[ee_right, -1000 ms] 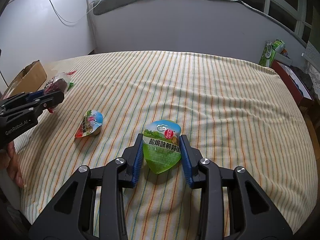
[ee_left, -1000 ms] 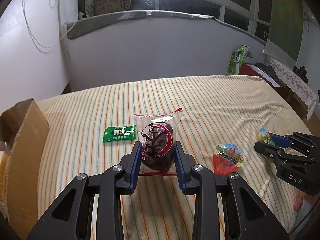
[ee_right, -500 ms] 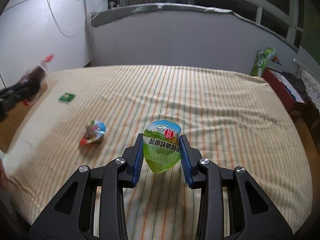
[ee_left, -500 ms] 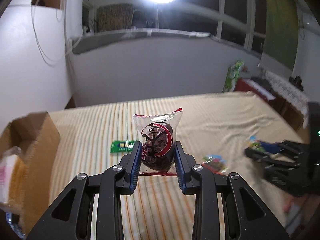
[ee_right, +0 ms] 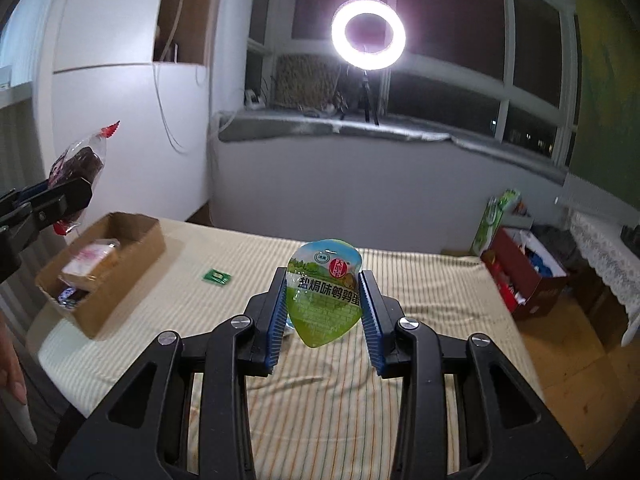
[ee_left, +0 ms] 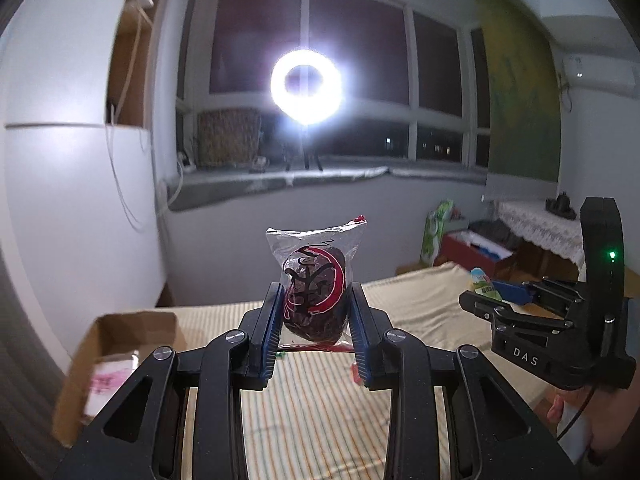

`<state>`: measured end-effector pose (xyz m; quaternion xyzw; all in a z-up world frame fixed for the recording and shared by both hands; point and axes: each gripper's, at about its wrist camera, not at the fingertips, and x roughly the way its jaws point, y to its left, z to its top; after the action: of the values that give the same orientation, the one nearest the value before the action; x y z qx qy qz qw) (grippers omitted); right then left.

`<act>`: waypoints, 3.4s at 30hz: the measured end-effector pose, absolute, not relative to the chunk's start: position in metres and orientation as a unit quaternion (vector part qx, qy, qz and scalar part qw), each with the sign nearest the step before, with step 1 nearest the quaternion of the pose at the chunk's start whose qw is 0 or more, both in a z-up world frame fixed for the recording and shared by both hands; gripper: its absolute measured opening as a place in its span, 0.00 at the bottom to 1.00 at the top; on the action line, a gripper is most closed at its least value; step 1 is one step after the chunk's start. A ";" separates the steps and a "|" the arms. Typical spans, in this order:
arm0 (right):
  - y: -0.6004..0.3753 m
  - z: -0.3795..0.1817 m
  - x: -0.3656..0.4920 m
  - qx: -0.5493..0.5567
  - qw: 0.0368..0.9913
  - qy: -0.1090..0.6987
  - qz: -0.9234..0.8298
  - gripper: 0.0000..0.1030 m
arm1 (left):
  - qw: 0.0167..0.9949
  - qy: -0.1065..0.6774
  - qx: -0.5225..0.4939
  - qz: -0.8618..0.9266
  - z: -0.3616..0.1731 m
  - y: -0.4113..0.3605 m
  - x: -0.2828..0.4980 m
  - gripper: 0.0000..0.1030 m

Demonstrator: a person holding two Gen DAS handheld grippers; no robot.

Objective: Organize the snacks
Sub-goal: 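Grasp the red-wrapped candy bag with the left tool while the right tool grasps the green jelly cup, then carry both snacks over the cardboard box and open both tools to drop them, then move both tools back over the remaining candies on the bed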

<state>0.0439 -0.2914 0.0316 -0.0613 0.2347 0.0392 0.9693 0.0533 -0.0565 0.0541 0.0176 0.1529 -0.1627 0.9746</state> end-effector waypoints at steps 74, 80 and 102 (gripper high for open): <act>0.000 -0.077 0.138 -0.128 0.898 0.310 0.286 0.58 | 0.959 0.279 -0.057 0.011 -0.055 0.159 0.097 0.62; 0.001 -0.071 0.138 -0.132 0.904 0.297 0.278 0.59 | 0.963 0.261 -0.050 0.037 -0.050 0.161 0.091 0.67; -0.030 -0.049 0.108 -0.116 0.919 0.268 0.265 0.59 | 0.971 0.229 -0.027 0.055 -0.021 0.150 0.057 0.70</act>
<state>0.1075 -0.0301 -0.0493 -0.1161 0.2679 0.2654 0.9189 0.0574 0.1502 -0.0207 -0.0271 0.2290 0.0554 0.9715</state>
